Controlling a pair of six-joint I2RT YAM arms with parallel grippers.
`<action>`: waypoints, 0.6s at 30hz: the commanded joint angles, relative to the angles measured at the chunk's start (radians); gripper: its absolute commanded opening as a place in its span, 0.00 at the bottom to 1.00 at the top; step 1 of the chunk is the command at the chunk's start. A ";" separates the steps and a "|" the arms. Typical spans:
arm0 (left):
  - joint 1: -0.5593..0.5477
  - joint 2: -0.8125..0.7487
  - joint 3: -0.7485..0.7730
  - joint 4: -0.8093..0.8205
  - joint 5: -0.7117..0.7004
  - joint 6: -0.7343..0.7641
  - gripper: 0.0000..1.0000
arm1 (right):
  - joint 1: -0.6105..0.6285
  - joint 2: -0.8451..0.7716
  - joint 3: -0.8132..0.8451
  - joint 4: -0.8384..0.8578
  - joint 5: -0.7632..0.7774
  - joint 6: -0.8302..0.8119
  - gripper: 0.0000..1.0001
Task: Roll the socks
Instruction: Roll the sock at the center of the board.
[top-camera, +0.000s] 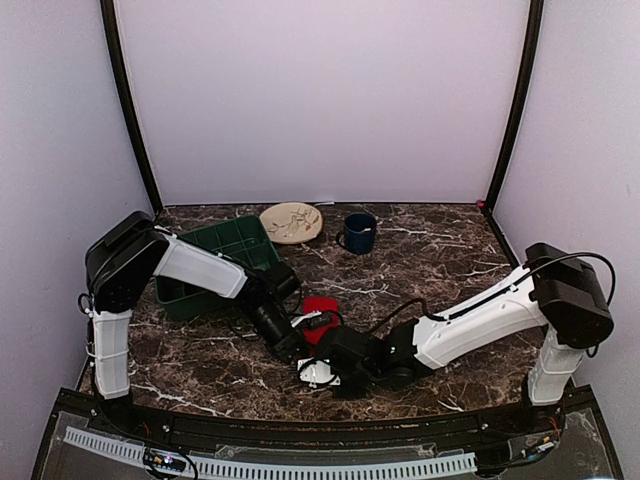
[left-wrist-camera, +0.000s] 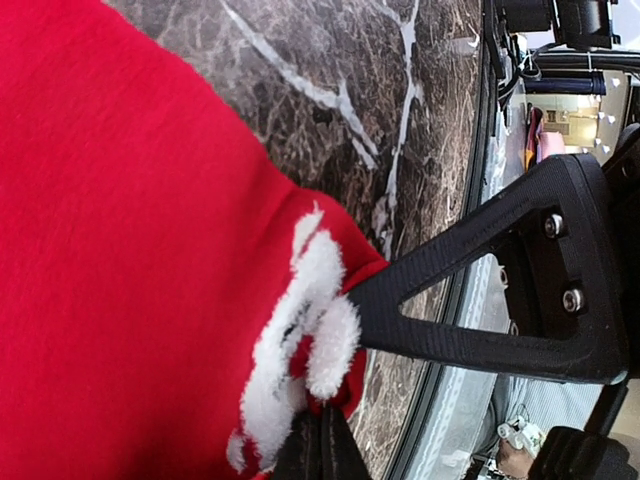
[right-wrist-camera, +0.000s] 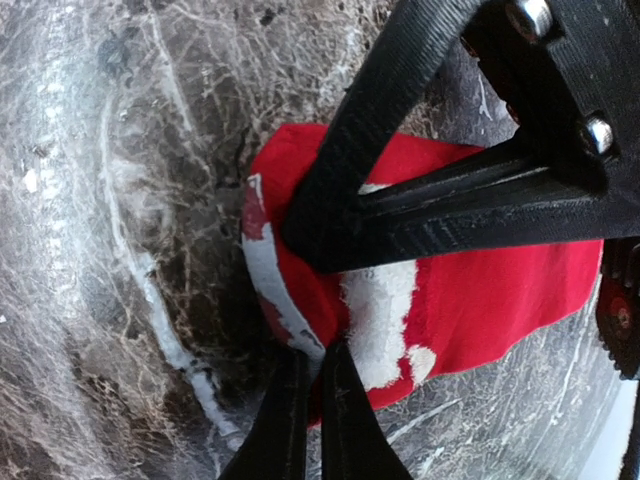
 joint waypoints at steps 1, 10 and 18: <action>0.035 -0.018 -0.028 -0.017 -0.174 -0.039 0.14 | -0.056 0.037 0.016 -0.119 -0.116 0.067 0.03; 0.073 -0.126 -0.099 0.132 -0.239 -0.153 0.41 | -0.114 0.031 0.057 -0.167 -0.278 0.132 0.00; 0.094 -0.191 -0.170 0.219 -0.313 -0.216 0.43 | -0.160 0.016 0.090 -0.197 -0.401 0.182 0.00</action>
